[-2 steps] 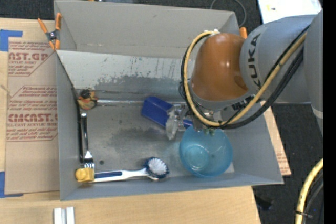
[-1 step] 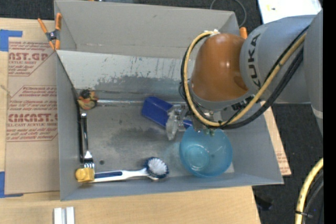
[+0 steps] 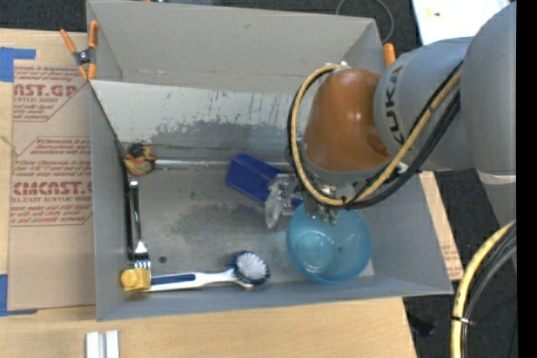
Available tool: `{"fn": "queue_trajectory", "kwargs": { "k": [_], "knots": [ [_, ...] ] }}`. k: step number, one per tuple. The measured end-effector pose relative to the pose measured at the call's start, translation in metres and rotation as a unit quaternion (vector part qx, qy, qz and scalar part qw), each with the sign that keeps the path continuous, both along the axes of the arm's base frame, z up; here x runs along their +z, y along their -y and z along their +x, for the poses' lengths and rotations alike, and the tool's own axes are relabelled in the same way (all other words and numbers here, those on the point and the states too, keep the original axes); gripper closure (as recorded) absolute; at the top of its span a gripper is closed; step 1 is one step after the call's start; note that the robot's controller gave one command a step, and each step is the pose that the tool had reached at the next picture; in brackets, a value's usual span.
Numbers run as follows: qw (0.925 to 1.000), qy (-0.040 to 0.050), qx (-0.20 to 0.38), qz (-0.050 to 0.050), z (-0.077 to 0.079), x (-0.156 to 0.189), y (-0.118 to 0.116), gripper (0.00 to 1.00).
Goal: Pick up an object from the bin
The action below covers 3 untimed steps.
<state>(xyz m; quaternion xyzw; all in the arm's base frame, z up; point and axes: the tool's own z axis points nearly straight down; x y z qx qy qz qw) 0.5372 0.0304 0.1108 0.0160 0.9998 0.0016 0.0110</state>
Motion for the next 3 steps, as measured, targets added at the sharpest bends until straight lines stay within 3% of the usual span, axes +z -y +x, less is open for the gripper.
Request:
{"fn": "queue_trajectory", "kwargs": {
  "k": [1, 2, 3],
  "knots": [
    [0.9999, 0.0009, -0.016, 0.000, -0.032, -0.036, 0.020, 1.00],
    [0.9998, -0.0047, -0.017, 0.000, -0.030, -0.041, 0.026, 1.00],
    [1.0000, 0.0017, -0.002, -0.001, -0.012, -0.039, 0.021, 1.00]
  ]
}}
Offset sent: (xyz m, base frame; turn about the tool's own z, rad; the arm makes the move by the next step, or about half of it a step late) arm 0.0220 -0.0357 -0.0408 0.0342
